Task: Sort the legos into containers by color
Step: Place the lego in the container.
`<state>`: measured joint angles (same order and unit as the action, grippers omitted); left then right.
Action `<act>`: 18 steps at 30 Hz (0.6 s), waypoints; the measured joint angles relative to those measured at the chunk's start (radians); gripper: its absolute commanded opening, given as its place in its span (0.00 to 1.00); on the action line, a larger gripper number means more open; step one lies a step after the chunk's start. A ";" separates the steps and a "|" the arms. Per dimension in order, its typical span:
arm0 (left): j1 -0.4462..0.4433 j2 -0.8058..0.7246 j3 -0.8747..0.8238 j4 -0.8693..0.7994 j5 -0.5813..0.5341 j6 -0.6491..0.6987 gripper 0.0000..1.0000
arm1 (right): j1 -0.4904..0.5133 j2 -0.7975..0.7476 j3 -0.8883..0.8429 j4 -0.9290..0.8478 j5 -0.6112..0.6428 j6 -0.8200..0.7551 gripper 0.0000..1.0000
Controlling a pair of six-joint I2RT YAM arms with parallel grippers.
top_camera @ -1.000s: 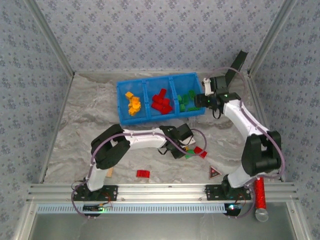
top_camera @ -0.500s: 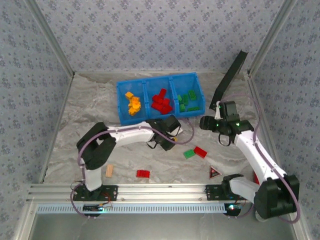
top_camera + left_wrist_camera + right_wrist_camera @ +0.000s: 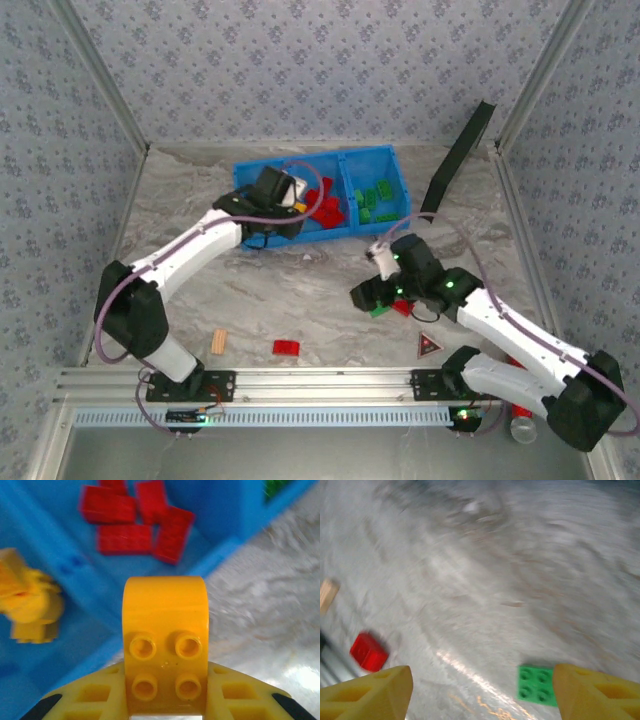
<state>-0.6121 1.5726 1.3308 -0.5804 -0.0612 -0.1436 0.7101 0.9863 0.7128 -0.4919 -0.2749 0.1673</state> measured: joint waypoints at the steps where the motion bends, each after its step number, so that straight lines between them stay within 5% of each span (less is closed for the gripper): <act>1: 0.025 0.000 0.008 0.000 -0.007 -0.008 0.15 | 0.034 0.016 0.010 0.002 -0.003 -0.050 0.82; 11: 0.152 0.121 0.119 -0.025 -0.025 -0.050 0.16 | 0.212 0.183 0.159 -0.004 -0.016 -0.523 0.91; 18: 0.208 0.241 0.179 -0.039 -0.014 -0.060 0.17 | 0.277 0.348 0.247 -0.029 0.036 -0.681 0.93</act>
<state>-0.4042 1.8141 1.5097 -0.6189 -0.0750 -0.2039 0.9874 1.3346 0.9596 -0.5209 -0.2390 -0.5133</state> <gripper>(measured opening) 0.318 0.932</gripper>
